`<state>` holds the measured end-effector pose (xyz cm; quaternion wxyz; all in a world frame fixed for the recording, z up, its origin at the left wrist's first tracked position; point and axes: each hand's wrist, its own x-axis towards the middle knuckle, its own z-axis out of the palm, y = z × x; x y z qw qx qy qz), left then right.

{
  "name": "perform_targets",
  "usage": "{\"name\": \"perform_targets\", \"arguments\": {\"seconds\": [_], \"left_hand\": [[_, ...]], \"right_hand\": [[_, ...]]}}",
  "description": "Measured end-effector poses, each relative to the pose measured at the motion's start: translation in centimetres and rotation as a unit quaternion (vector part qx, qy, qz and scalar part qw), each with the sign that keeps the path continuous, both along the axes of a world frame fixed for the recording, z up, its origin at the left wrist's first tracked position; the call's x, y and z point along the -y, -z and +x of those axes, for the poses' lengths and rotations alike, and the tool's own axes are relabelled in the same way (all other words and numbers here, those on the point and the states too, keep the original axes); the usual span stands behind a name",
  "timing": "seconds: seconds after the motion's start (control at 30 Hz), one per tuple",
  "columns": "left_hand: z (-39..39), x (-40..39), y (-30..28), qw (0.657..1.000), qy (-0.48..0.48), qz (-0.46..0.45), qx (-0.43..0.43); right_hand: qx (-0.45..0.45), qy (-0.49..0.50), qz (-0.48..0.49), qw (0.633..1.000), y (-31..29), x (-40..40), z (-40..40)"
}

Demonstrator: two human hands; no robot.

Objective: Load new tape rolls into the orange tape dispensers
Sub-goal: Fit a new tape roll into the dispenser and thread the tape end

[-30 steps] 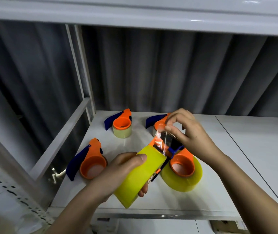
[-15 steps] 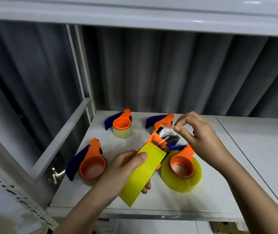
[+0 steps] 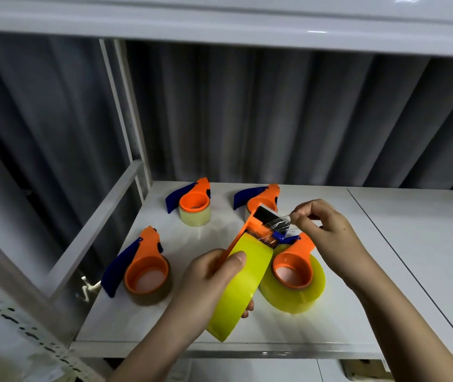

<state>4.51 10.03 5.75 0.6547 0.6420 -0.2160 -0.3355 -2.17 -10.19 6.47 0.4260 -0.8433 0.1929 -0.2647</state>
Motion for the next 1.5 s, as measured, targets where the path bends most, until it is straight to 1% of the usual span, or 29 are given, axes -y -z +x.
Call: {"name": "perform_targets", "arguments": {"seconds": [0.07,0.13,0.3,0.4,0.57,0.67,0.77,0.83,1.03,1.13,1.27,1.4,1.5], "left_hand": [[0.0,-0.1,0.1,1.000,0.015,0.009,0.022],[0.0,-0.2,0.3,0.999,0.032,0.018,0.035],[0.1,-0.6,0.5,0.998,0.040,0.022,0.041],[0.1,-0.7,0.3,0.998,0.038,0.018,0.041],[0.1,-1.0,0.0,0.999,0.029,0.013,0.010],[0.0,-1.0,-0.1,1.000,0.026,0.010,-0.002],[0.0,-0.9,-0.2,0.999,0.029,0.008,-0.014],[-0.1,-0.9,-0.3,0.999,0.032,0.004,-0.018],[-0.1,-0.8,-0.4,0.999,0.034,-0.004,-0.013],[0.0,-0.8,-0.3,0.999,0.042,-0.001,-0.010],[-0.1,-0.9,-0.5,0.998,0.056,0.001,-0.011],[-0.1,-0.9,-0.6,0.999,0.047,-0.002,-0.024],[-0.1,-0.9,-0.5,0.999,0.039,0.000,-0.029]], "right_hand": [[-0.001,0.001,0.000,1.000,-0.3,0.1,0.0],[-0.019,-0.021,-0.018,0.999,-1.0,0.4,-0.1],[-0.062,-0.070,-0.055,0.994,-2.2,1.1,0.3],[-0.063,-0.091,-0.058,0.992,-2.6,1.3,0.5],[-0.020,-0.104,-0.105,0.989,-2.8,1.4,-0.1],[0.027,-0.106,-0.137,0.984,-2.2,1.1,-0.3],[0.085,-0.135,-0.180,0.971,-1.9,1.0,-0.4],[0.107,-0.154,-0.208,0.960,-1.7,1.1,-0.5],[0.091,-0.184,-0.215,0.955,-1.6,1.6,-0.5],[0.076,-0.181,-0.185,0.963,-1.6,1.7,-0.2],[0.040,-0.210,-0.088,0.973,-1.8,2.2,0.4],[0.011,-0.251,0.042,0.967,-2.3,2.4,0.7],[0.006,-0.265,0.103,0.959,-2.0,2.4,1.1]]}}
